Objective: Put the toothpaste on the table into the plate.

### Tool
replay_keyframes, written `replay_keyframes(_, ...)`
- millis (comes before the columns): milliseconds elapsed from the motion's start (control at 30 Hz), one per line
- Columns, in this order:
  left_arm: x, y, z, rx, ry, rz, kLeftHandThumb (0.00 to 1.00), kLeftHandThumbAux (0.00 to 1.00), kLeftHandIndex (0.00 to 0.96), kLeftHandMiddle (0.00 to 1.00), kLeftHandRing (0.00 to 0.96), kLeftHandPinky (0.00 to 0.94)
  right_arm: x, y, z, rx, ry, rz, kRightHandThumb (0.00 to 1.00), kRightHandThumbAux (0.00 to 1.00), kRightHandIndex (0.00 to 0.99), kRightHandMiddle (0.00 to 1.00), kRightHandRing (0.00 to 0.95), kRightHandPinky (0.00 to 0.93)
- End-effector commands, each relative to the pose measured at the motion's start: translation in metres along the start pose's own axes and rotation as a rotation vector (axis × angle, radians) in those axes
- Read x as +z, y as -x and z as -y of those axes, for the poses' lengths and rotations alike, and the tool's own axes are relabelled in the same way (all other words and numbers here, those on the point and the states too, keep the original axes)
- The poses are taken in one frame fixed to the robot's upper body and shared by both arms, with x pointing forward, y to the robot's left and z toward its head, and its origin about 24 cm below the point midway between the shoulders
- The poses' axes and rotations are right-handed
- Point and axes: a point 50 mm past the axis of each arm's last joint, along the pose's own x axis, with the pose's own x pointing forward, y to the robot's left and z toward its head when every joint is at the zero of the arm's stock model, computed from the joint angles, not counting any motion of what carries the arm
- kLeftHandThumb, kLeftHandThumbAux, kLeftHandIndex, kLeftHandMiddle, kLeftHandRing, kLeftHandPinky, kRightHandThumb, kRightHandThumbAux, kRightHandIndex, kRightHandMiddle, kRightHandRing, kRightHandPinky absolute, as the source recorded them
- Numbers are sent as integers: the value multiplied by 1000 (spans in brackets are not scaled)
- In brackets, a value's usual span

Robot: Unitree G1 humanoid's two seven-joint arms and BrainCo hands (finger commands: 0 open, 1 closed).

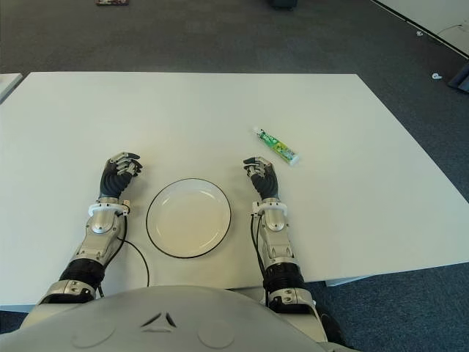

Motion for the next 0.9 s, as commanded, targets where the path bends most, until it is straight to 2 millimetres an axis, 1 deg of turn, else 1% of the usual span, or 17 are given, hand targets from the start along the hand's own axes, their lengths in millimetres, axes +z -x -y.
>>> replay_keyframes(33,-15,9,2,-17,-16,-77,705,720,430,563,575,537,-3,2,1,-3,22,-5,704,733,416,403,397,424)
replay_keyframes(267,-15,9,3,-16,-8,-80,705,719,431,565,579,538,7,-2,5,-24,68,49,706,731,416,418,412,438)
replay_keyframes(367,-15,9,3,-16,-10,-84,704,719,431,564,577,533,26,-6,7,-38,105,129,706,731,416,419,409,428)
replay_keyframes(500,-16,9,2,-17,-12,-85,704,719,431,564,577,538,42,-9,8,-46,149,213,707,731,413,413,401,409)
replay_keyframes(533,-16,9,2,-17,-12,-85,704,719,431,564,577,537,45,-9,9,-48,165,233,705,730,411,380,380,393)
replay_keyframes(567,-16,9,2,-16,-11,-86,704,719,431,564,576,537,50,-11,10,-52,210,265,704,730,410,369,372,388)
replay_keyframes(600,-16,9,2,-16,-10,-86,704,719,431,564,576,535,53,-12,11,-55,241,287,701,728,407,309,323,355)
replay_keyframes(633,-16,9,2,-15,-8,-87,704,719,431,563,575,533,55,-13,12,-59,275,302,698,727,405,271,291,333)
replay_keyframes(667,-16,9,2,-15,-7,-87,704,719,431,563,575,532,56,-13,13,-62,296,311,670,711,350,247,270,315)
replay_keyframes(700,-16,9,2,-14,-5,-88,704,719,431,563,575,531,58,-15,15,-68,338,321,624,688,269,212,239,287)
replay_keyframes(733,-16,9,2,-13,-3,-88,704,719,431,562,575,530,59,-16,16,-72,367,327,590,634,185,156,184,236)
replay_keyframes(767,-16,9,2,-12,-1,-88,704,719,431,562,574,530,61,-18,18,-72,413,333,577,615,155,136,164,217)
replay_keyframes(800,-16,9,2,-11,0,-88,704,719,431,562,573,528,63,-20,19,-73,443,337,561,562,99,87,105,154)
replay_keyframes(833,-16,9,2,-11,0,-88,704,719,431,561,573,527,64,-21,20,-71,470,339,550,528,63,55,67,113)
replay_keyframes(867,-16,9,2,-10,1,-87,704,719,431,561,572,526,64,-22,21,-70,487,340,546,493,40,35,43,72)
replay_keyframes(900,-16,9,2,-10,1,-86,704,719,431,560,572,526,66,-24,23,-66,524,338,544,481,32,28,34,58)
